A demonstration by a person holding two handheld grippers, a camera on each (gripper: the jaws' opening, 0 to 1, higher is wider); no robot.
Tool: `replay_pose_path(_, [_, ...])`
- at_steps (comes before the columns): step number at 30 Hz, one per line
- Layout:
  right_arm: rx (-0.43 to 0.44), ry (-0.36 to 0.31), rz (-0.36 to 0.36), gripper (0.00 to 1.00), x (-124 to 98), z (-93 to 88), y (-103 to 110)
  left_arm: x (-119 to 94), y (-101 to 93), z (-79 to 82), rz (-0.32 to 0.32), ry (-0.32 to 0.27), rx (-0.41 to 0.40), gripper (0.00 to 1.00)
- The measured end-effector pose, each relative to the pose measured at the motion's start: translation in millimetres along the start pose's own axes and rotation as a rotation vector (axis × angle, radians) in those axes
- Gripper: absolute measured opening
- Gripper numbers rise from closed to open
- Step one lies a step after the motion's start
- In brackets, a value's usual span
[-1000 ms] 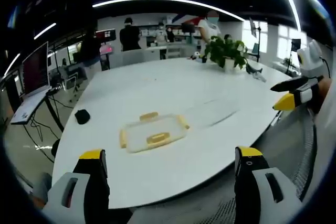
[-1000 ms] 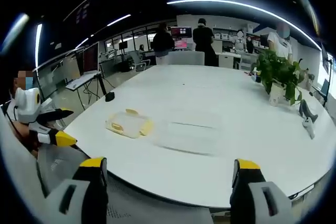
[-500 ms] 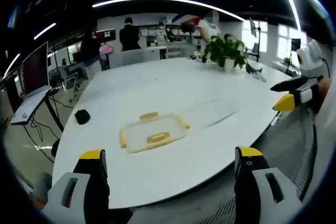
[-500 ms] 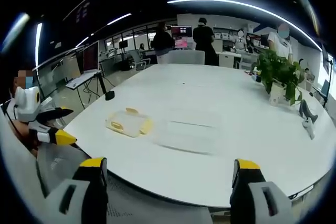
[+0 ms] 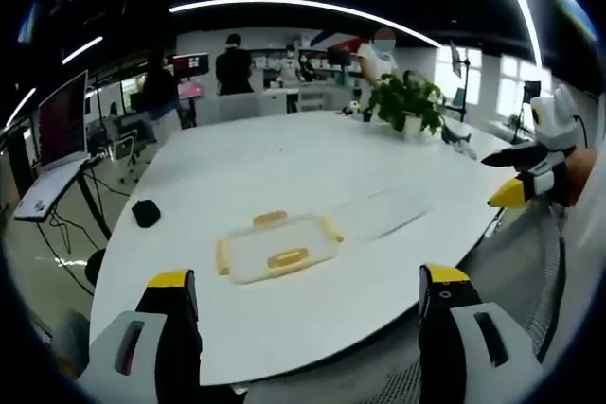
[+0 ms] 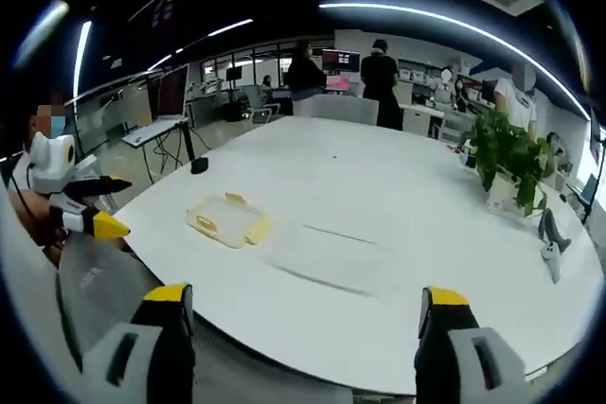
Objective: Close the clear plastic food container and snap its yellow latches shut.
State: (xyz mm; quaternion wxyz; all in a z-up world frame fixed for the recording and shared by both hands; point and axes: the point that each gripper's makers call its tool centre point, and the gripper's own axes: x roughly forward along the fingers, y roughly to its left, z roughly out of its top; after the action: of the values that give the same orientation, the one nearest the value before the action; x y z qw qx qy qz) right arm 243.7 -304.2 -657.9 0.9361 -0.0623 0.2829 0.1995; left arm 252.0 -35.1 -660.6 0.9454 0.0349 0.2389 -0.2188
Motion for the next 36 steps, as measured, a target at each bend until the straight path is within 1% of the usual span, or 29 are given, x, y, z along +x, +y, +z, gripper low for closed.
replay_pose_path(1, [-0.014,0.017,0.027,0.92,1.9,-0.5,1.8,0.6,1.0,1.3,-0.004,-0.002,0.007,0.93])
replay_pose_path(2, [-0.022,0.027,0.049,0.84,3.4,-0.8,4.0,1.6,1.2,3.9,-0.019,-0.009,-0.003,0.92])
replay_pose_path(3, [-0.022,0.029,0.049,0.83,5.3,0.0,3.8,1.9,1.6,7.0,-0.023,-0.025,-0.019,0.92])
replay_pose_path(5, [-0.025,0.018,0.052,0.9,7.5,3.1,4.3,1.7,3.6,6.8,-0.022,-0.02,-0.011,0.92])
replay_pose_path(6, [-0.026,0.007,0.06,0.9,8.5,5.7,5.6,2.0,3.7,6.1,-0.024,-0.015,0.004,0.92])
replay_pose_path(9, [-0.047,0.023,0.068,0.89,13.3,6.3,7.1,5.3,5.8,7.1,-0.031,-0.009,0.01,0.92])
replay_pose_path(14, [-0.049,0.01,0.082,0.88,19.9,13.9,9.1,11.5,11.2,12.9,-0.036,-0.006,0.026,0.91])
replay_pose_path(17, [-0.051,0.014,0.119,0.88,24.6,14.0,14.5,16.7,15.4,13.9,-0.042,0.006,0.04,0.94])
replay_pose_path(18, [-0.06,0.022,0.142,0.88,26.5,12.5,18.2,18.9,15.6,13.4,-0.055,0.018,0.039,0.95])
replay_pose_path(20, [-0.067,0.034,0.173,0.88,28.5,10.4,23.1,20.9,15.7,16.2,-0.073,0.011,0.029,0.94])
replay_pose_path(22, [-0.079,0.039,0.185,0.88,31.4,10.6,24.7,22.4,15.1,19.0,-0.097,0.008,0.029,0.93])
replay_pose_path(25, [-0.1,0.04,0.197,0.88,34.3,13.5,26.8,25.7,16.3,20.7,-0.115,0.014,0.049,0.92])
replay_pose_path(28, [-0.114,0.035,0.218,0.88,38.5,18.6,30.4,29.0,19.1,22.0,-0.129,0.021,0.05,0.92])
replay_pose_path(30, [-0.123,0.038,0.23,0.88,42.6,20.9,32.1,30.7,20.6,24.0,-0.143,0.021,0.071,0.89])
replay_pose_path(33, [-0.141,0.041,0.251,0.87,49.2,25.4,35.9,34.2,23.5,27.5,-0.166,0.028,0.093,0.88])
replay_pose_path(36, [-0.166,0.041,0.266,0.88,55.3,29.8,39.1,38.2,28.8,30.0,-0.176,0.034,0.123,0.88])
